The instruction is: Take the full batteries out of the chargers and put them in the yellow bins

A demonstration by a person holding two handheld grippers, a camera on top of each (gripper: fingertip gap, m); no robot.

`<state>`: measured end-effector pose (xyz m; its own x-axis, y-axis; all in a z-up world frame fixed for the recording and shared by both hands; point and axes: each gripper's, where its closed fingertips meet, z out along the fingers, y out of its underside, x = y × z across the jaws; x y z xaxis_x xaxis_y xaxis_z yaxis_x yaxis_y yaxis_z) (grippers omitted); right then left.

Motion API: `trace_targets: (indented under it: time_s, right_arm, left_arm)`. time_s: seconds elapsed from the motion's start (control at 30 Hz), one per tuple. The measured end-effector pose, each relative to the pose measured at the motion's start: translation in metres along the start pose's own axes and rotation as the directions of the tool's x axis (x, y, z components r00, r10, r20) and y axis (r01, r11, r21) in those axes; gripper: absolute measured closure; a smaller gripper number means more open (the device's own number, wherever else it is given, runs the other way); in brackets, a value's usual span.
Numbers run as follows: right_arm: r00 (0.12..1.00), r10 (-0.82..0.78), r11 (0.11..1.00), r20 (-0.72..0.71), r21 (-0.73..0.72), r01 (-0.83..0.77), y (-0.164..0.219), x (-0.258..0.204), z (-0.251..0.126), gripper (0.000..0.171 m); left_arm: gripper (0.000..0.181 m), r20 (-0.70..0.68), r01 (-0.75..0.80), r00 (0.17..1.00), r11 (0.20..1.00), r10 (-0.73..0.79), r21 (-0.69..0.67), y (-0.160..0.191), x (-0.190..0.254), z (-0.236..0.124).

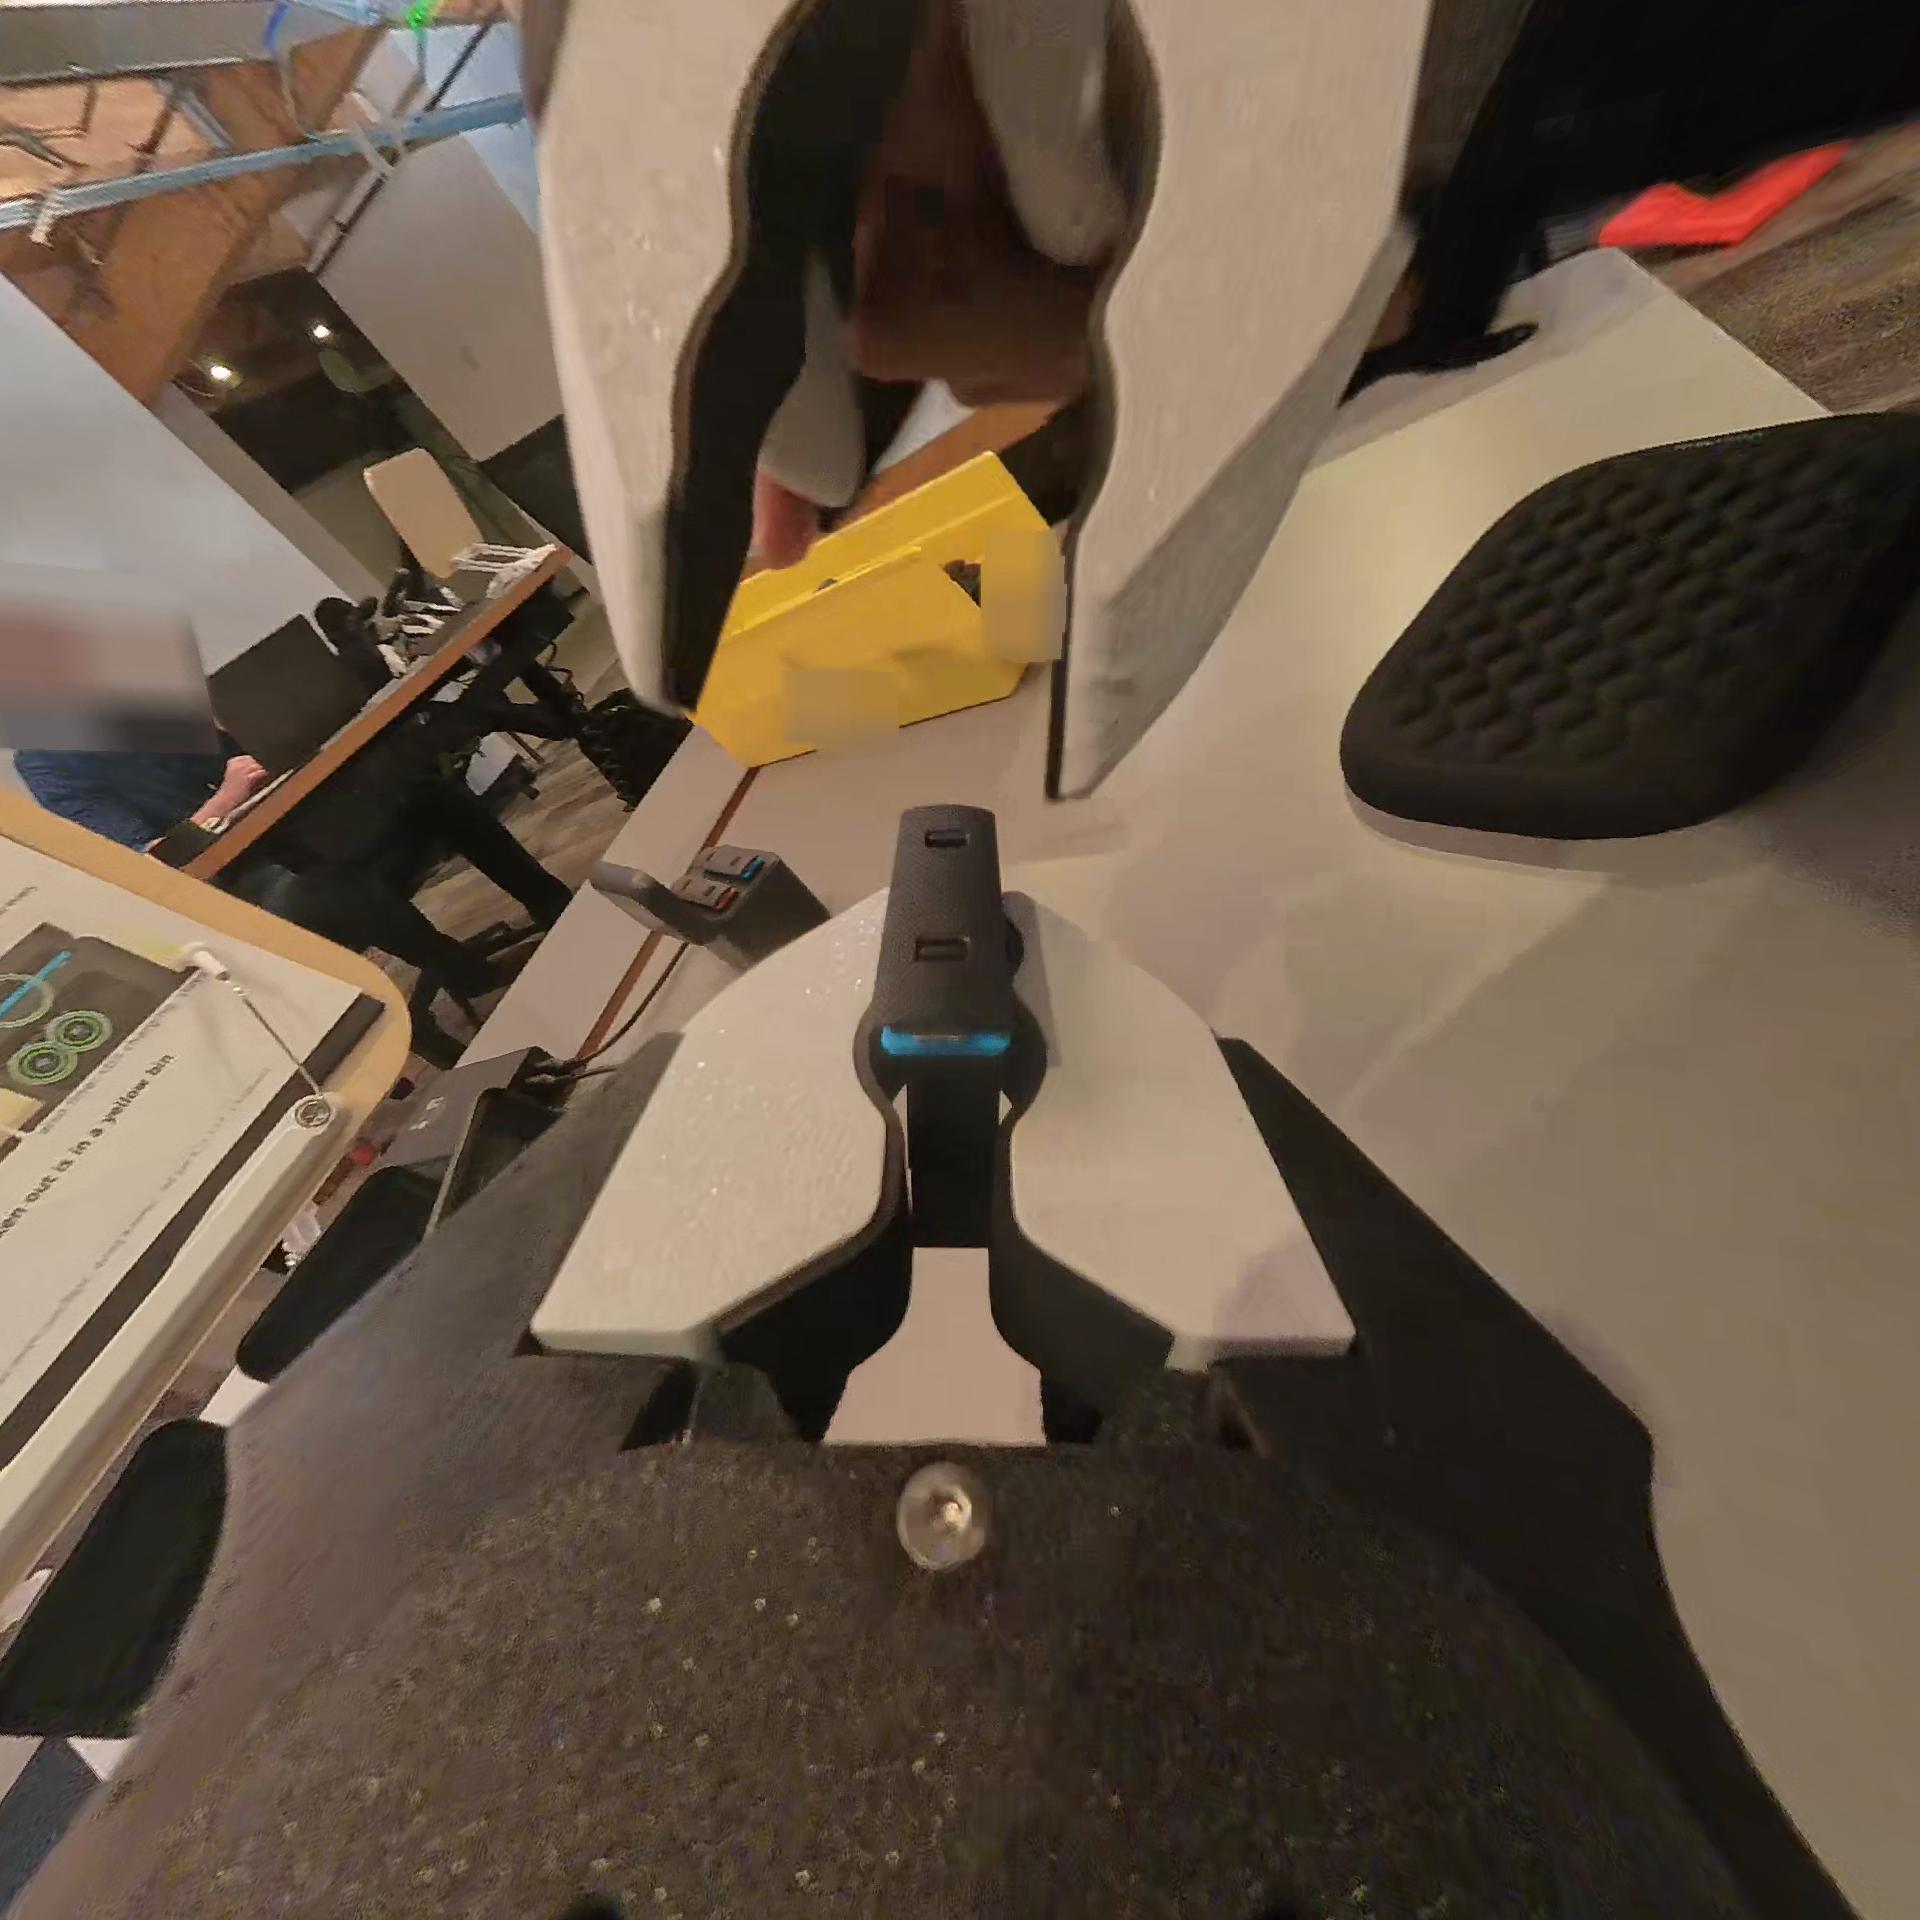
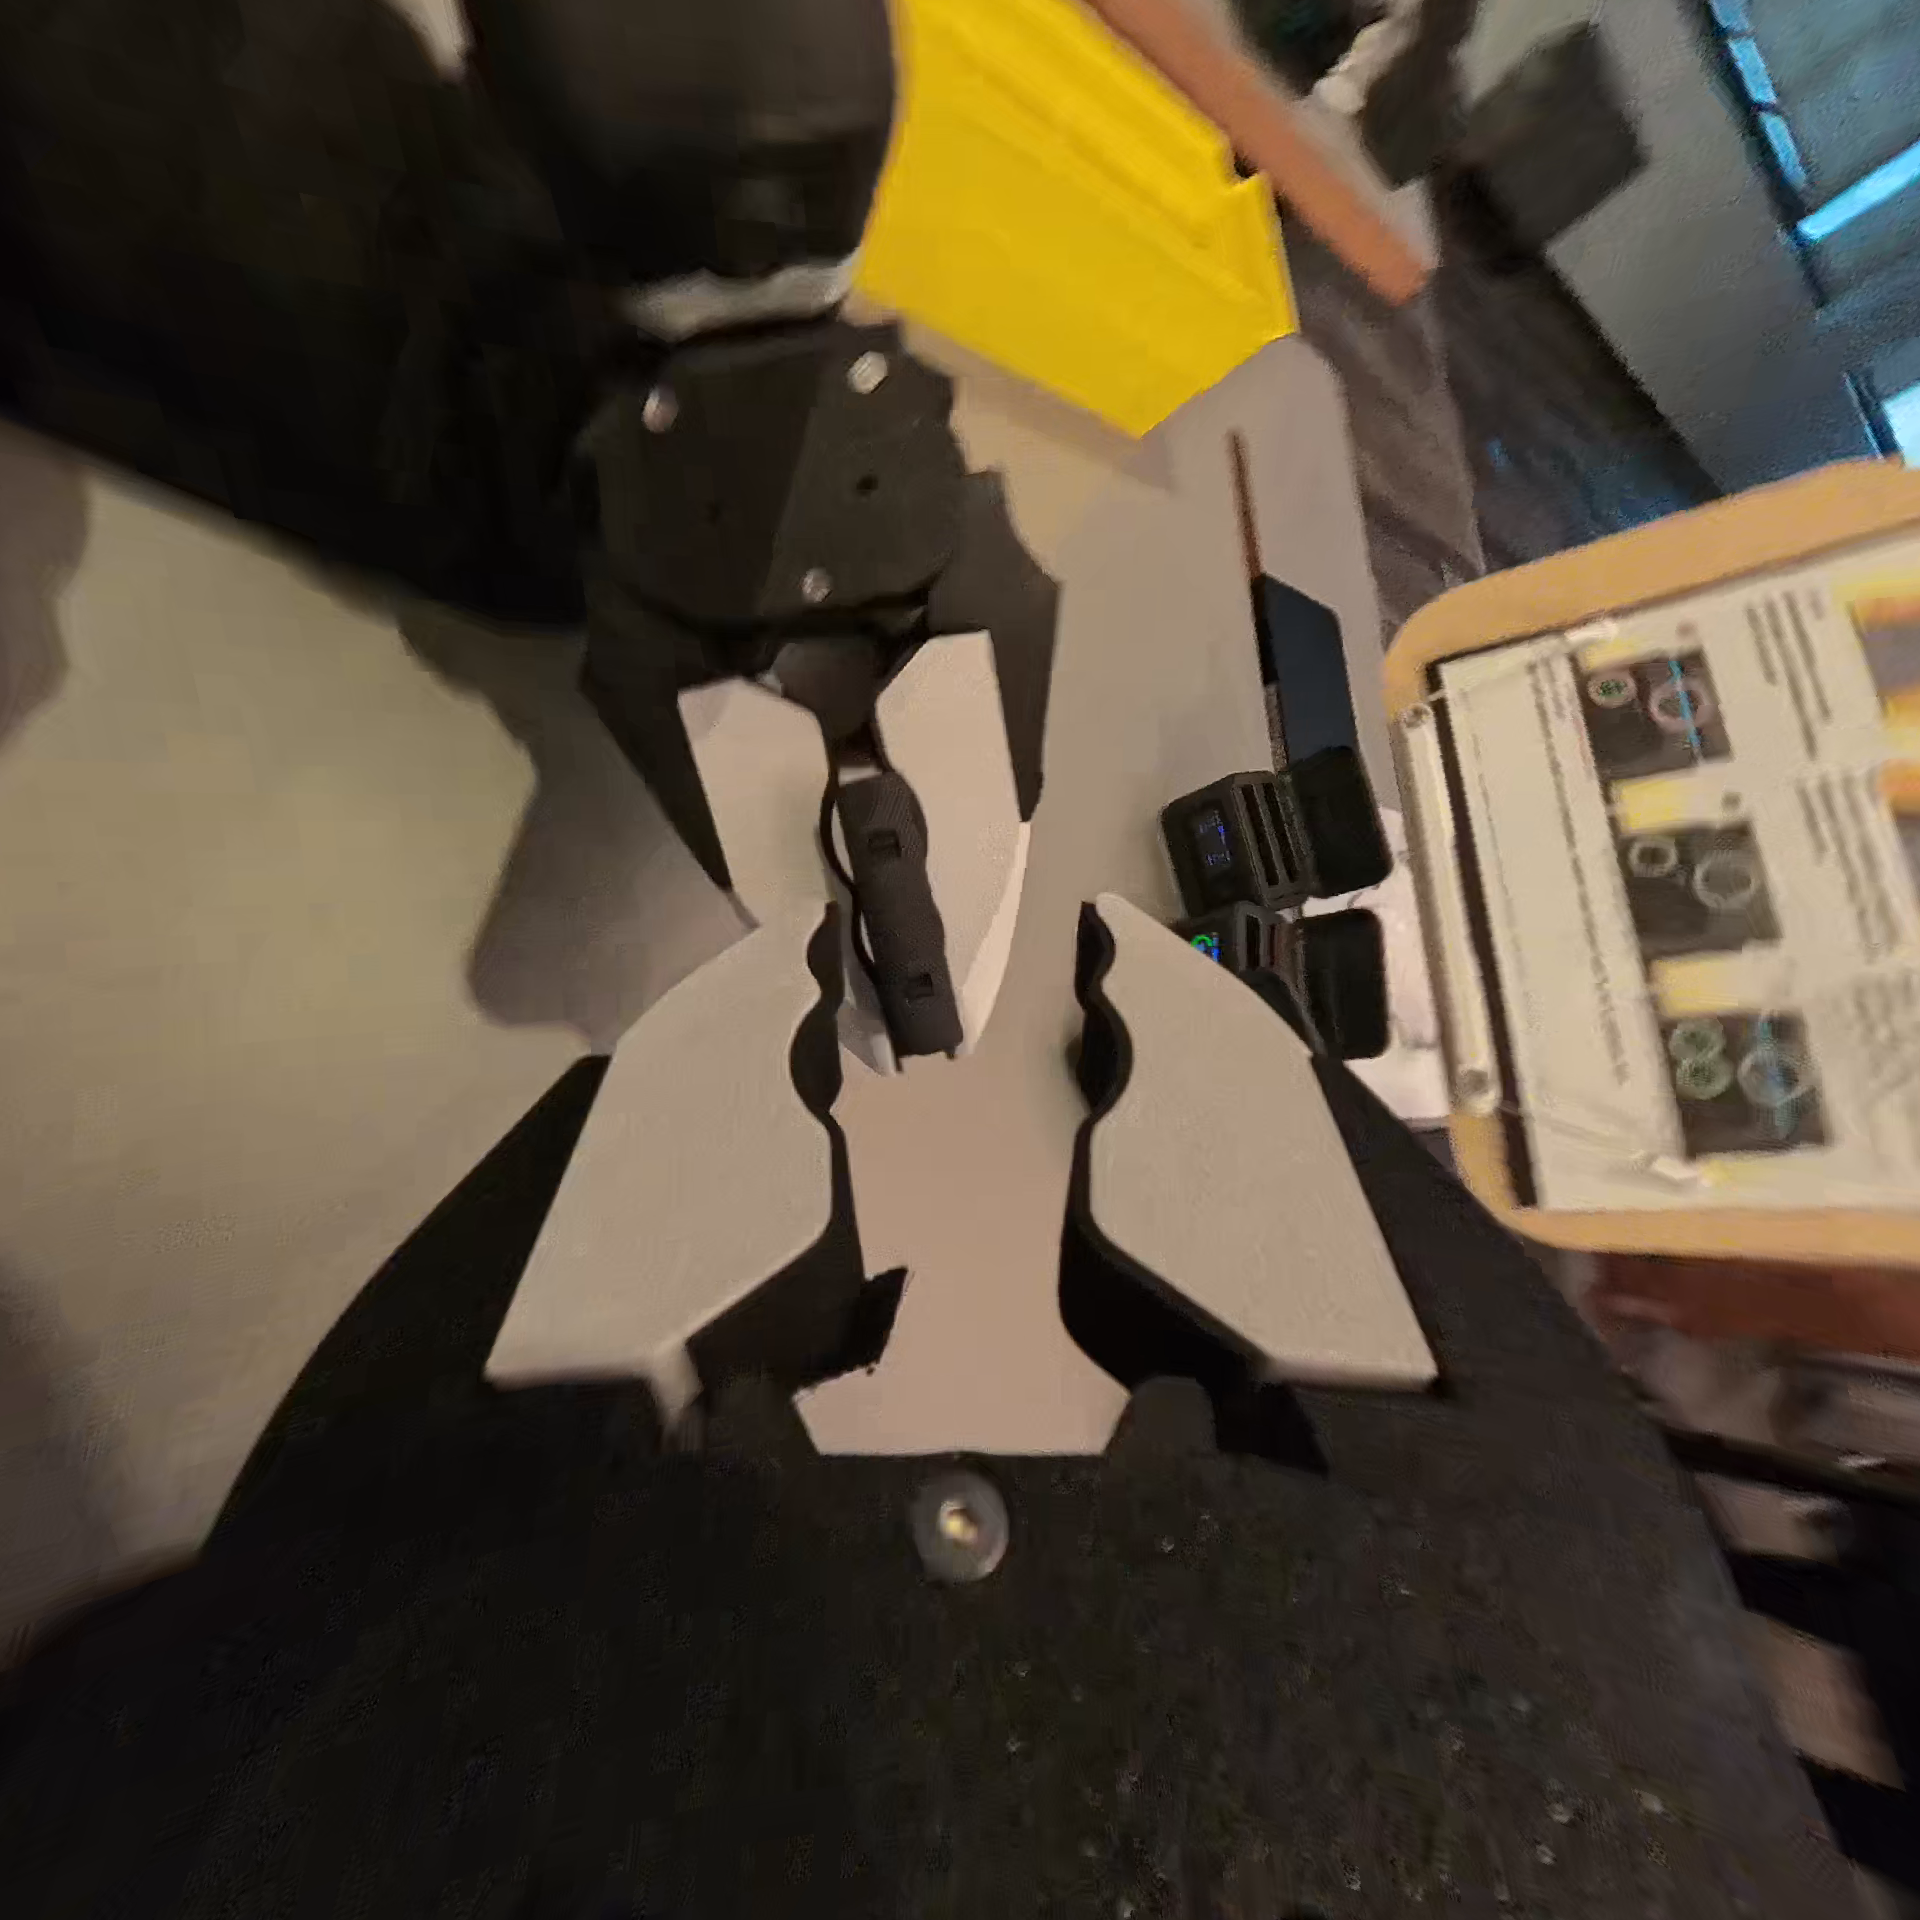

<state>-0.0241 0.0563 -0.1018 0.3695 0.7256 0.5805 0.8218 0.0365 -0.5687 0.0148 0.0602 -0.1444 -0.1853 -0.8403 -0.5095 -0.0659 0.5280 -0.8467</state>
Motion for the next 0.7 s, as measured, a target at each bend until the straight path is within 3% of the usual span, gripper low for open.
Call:
trace_targets:
  time_s: [0.07, 0.23, 0.5, 0.6, 0.7]
  right_arm:
    - [0.988, -0.130, 0.987, 0.084, -0.085, 0.137, 0.007, -0.008, 0.009, 0.134]
    - [0.954, -0.238, 0.949, 0.183, -0.167, 0.269, 0.016, -0.018, 0.024, 0.150]
    - [0.961, -0.228, 0.952, 0.155, -0.174, 0.253, 0.016, -0.011, 0.019, 0.156]
    - [0.971, -0.189, 0.962, 0.147, -0.170, 0.213, 0.017, -0.003, 0.002, 0.156]
    - [0.984, -0.150, 0.967, 0.101, -0.194, 0.167, 0.023, 0.021, -0.028, 0.157]
  left_arm:
    - [0.170, -0.010, -0.006, 1.000, 1.000, 0.006, -0.013, 0.001, 0.002, 0.001]
    - [0.170, -0.005, -0.031, 1.000, 0.998, 0.031, -0.052, 0.007, 0.003, 0.003]
    - [0.164, 0.018, -0.006, 1.000, 1.000, 0.006, -0.030, 0.006, -0.001, 0.003]
    - [0.148, 0.021, 0.027, 0.999, 0.999, -0.026, -0.042, 0.009, -0.003, 0.004]
    - [0.147, 0.038, 0.039, 0.999, 0.998, -0.037, -0.054, 0.014, -0.006, 0.005]
